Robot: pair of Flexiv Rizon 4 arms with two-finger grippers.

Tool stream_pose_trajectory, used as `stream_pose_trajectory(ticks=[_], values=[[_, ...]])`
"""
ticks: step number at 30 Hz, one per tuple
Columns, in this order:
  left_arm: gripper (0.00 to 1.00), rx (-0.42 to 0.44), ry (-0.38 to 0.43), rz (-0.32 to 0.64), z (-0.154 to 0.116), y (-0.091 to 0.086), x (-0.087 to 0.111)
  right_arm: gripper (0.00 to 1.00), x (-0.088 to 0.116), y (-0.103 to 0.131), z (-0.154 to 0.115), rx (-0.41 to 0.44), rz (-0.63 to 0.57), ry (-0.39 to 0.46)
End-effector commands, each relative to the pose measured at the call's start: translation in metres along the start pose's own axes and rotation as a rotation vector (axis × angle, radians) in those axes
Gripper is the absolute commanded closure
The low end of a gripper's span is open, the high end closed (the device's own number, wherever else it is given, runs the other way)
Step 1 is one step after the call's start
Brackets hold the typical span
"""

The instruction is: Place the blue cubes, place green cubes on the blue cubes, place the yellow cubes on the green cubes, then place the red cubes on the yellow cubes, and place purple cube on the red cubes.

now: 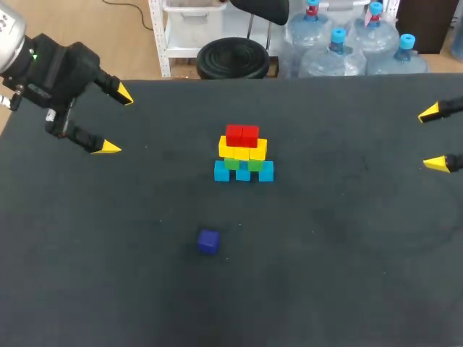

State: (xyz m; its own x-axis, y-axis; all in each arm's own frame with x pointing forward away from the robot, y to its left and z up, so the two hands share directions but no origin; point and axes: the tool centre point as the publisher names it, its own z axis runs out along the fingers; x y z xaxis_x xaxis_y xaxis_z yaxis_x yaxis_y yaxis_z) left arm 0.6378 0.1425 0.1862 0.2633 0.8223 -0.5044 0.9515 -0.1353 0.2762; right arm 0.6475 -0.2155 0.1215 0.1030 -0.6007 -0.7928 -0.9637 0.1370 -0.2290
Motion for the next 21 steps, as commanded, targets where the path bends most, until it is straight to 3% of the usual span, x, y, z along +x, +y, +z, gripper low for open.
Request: stream_pose_trajectory(ticks=[1,11,15,21], values=[[0.00,-0.002,-0.003,0.003,0.000,-0.001,0.001,0.00,0.002,-0.003,0.002,-0.004,-0.001,-0.008],[0.00,0.003,-0.008,0.014,0.002,-0.003,0.000,0.00,0.002,-0.003,0.002,-0.004,-0.001,-0.008],[0.00,0.059,0.041,0.058,0.017,-0.017,-0.008,0.00,0.002,-0.003,0.002,-0.004,-0.001,-0.008],[0.00,0.056,0.052,0.047,0.038,-0.043,-0.021,0.00,0.002,-0.003,0.002,-0.004,-0.001,-0.008]])
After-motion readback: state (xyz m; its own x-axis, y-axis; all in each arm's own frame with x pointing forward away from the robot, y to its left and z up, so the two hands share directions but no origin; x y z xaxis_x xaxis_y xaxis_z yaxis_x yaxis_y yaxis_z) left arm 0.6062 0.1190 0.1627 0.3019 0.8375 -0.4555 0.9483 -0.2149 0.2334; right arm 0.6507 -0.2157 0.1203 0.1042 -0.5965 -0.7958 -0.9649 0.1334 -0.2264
